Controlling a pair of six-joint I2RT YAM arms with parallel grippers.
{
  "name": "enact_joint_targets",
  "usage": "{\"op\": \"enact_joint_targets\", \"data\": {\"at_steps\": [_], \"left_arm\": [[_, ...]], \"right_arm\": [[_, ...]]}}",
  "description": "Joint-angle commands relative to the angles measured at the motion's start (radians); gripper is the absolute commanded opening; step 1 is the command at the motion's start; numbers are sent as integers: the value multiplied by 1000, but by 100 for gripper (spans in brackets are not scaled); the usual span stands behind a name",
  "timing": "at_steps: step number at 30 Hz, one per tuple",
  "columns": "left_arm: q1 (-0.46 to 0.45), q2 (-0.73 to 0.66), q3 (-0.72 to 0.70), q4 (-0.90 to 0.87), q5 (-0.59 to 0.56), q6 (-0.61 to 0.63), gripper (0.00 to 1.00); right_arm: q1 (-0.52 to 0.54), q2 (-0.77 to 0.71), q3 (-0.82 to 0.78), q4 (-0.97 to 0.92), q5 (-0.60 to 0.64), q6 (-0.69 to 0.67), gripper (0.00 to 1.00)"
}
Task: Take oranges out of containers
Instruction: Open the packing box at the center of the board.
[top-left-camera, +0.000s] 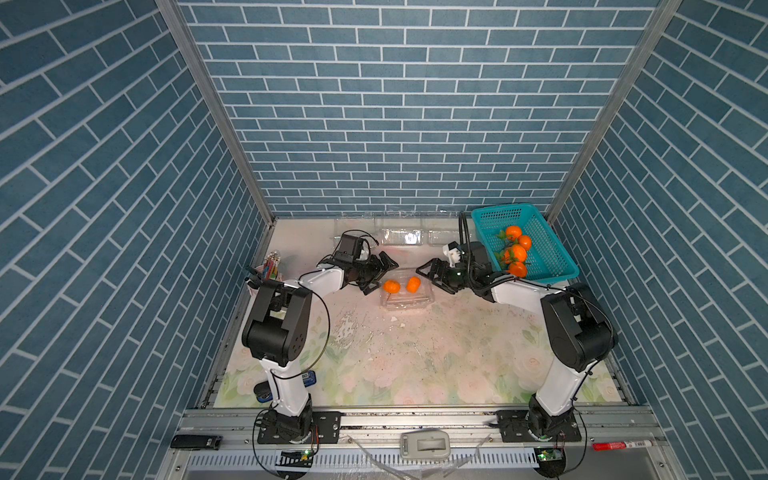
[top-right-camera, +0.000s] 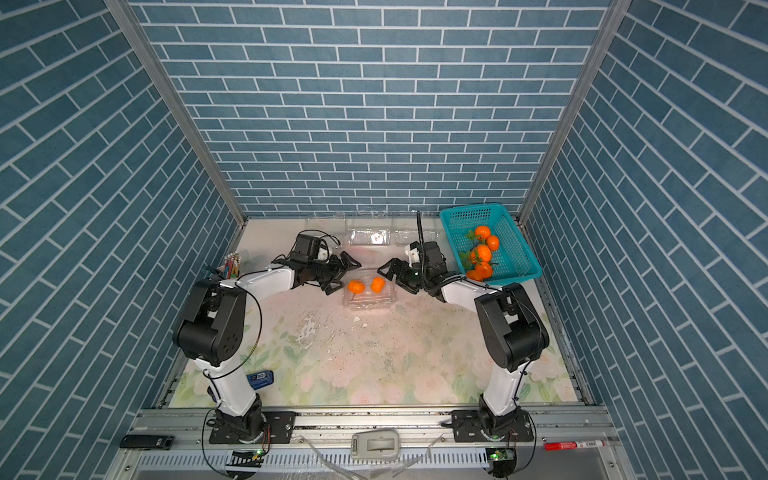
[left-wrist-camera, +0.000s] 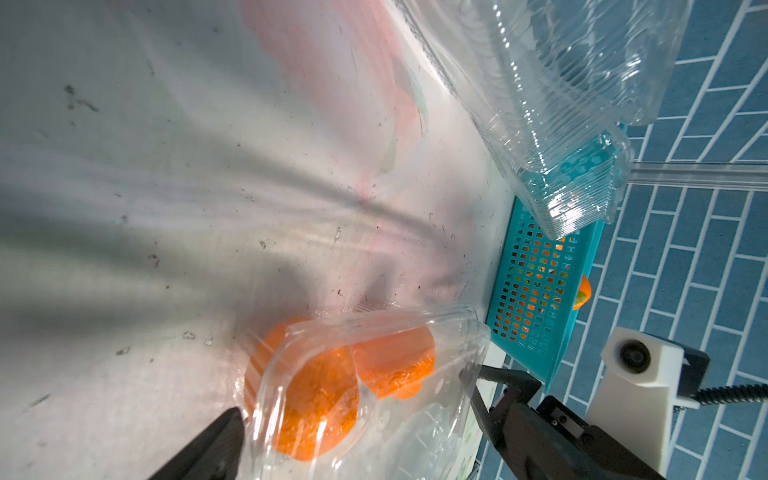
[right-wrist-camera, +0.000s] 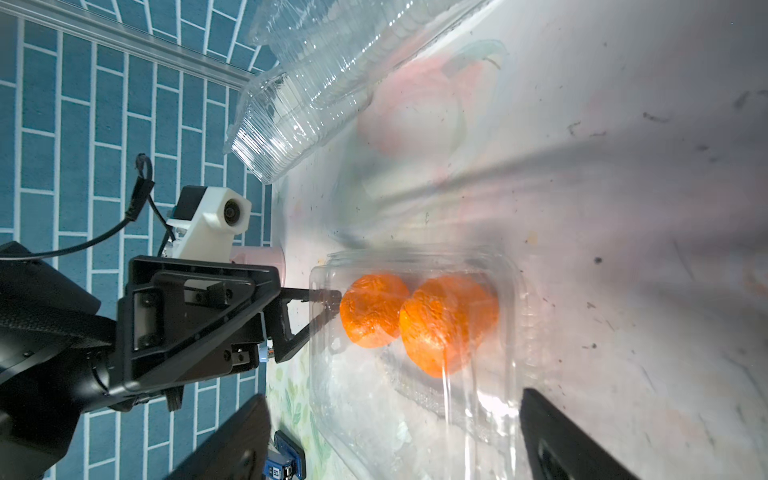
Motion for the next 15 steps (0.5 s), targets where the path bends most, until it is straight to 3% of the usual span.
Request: {"op": "enact_joint_targets", "data": {"at_steps": [1, 15], "left_arm": [[-2, 27, 9, 15, 22, -2, 99], [-4, 36, 24, 19, 18, 7, 99]], "right_arm": [[7, 11, 7, 69, -22, 50, 93], [7, 4, -42, 206, -71, 144, 87]]}}
